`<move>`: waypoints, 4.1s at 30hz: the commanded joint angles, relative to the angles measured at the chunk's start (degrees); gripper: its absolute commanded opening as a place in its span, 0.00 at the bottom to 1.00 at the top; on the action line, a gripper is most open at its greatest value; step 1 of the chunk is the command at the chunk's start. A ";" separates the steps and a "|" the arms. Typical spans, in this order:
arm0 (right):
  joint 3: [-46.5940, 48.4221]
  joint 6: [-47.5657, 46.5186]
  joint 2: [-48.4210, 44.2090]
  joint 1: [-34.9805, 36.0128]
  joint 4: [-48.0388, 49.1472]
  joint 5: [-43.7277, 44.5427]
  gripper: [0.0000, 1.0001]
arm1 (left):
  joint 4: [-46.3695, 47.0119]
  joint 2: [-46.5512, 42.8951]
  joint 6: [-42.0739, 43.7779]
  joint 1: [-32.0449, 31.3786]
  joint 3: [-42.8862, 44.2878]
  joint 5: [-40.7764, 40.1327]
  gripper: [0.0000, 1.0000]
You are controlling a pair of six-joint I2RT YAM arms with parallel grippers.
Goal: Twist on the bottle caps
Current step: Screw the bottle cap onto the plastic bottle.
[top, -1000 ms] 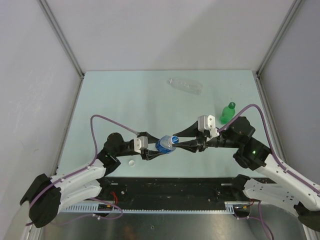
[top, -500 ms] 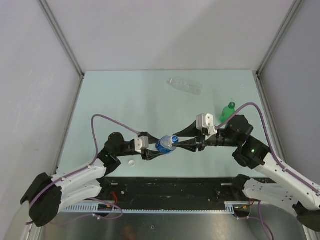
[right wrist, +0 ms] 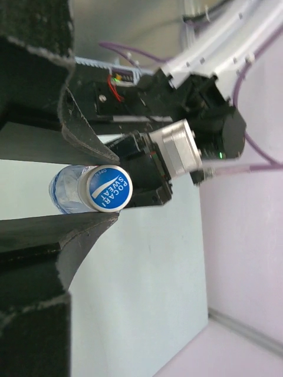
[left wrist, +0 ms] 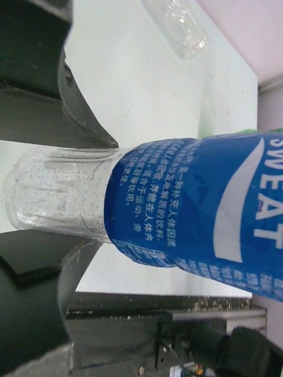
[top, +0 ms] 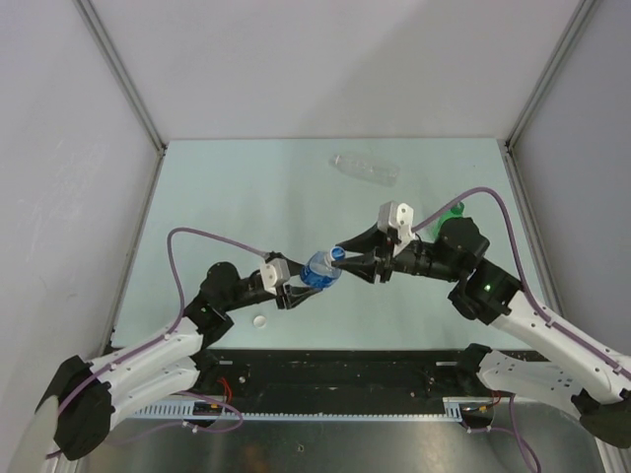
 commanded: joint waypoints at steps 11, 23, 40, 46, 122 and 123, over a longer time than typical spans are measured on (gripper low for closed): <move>-1.07 12.16 10.11 -0.23 -8.03 27.37 0.00 | 10.09 7.07 0.15 -2.93 12.45 -25.20 0.00; -0.10 27.39 14.81 1.29 -4.74 40.71 0.00 | 11.67 16.82 0.02 -10.55 17.26 -45.65 0.00; 0.21 32.83 14.26 1.51 2.02 41.54 0.00 | 21.56 17.37 -3.86 -11.59 13.29 -50.07 0.00; 0.20 33.31 15.29 1.81 3.03 41.31 0.00 | 22.57 19.14 -2.53 -12.56 14.51 -50.49 0.00; 0.09 -30.87 -5.06 -2.87 -14.35 -5.38 0.63 | -11.32 13.47 15.42 2.40 9.16 9.56 0.00; 0.19 -30.81 -4.88 -2.87 -14.45 -5.67 0.62 | -11.40 13.51 15.48 2.38 9.20 9.64 0.00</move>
